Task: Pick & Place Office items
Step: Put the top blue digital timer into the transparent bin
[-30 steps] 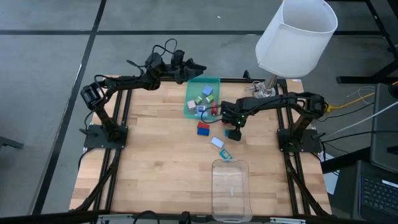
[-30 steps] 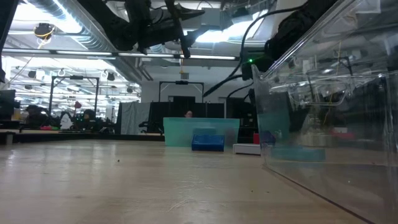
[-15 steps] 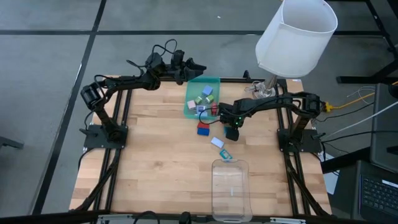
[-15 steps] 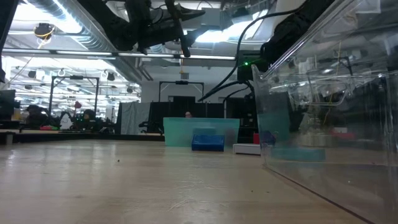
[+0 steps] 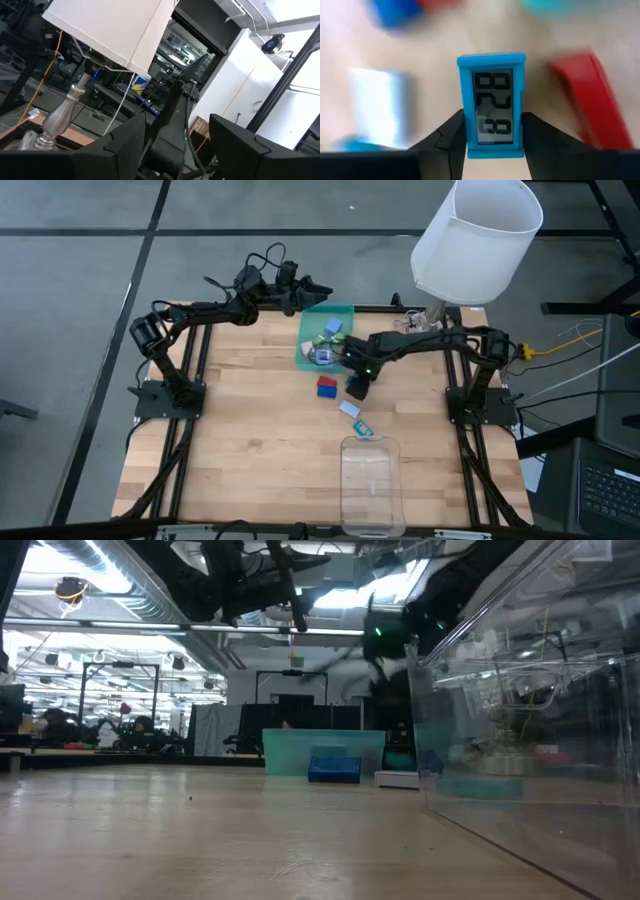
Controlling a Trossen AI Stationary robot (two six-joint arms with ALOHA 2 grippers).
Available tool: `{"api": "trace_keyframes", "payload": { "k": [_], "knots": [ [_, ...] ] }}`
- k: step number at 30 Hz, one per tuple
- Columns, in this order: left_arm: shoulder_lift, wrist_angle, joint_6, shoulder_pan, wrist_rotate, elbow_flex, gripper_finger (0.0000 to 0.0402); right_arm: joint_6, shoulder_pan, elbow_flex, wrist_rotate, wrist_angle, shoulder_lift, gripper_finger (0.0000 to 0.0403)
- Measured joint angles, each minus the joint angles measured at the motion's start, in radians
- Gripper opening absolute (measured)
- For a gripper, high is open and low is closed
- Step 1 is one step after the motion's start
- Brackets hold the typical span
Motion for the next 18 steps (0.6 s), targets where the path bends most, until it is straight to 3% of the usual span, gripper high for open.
{"api": "trace_keyframes", "payload": {
  "k": [9,18],
  "knots": [
    [0.000,0.005,-0.027,0.003,0.007,0.000,0.0213,0.081,0.052,0.291,-0.371,0.007,-0.003,0.0152],
    [0.000,0.008,-0.045,0.043,0.095,0.000,0.0213,0.112,0.107,0.552,-0.798,-0.004,-0.034,0.0152]
  ]
}}
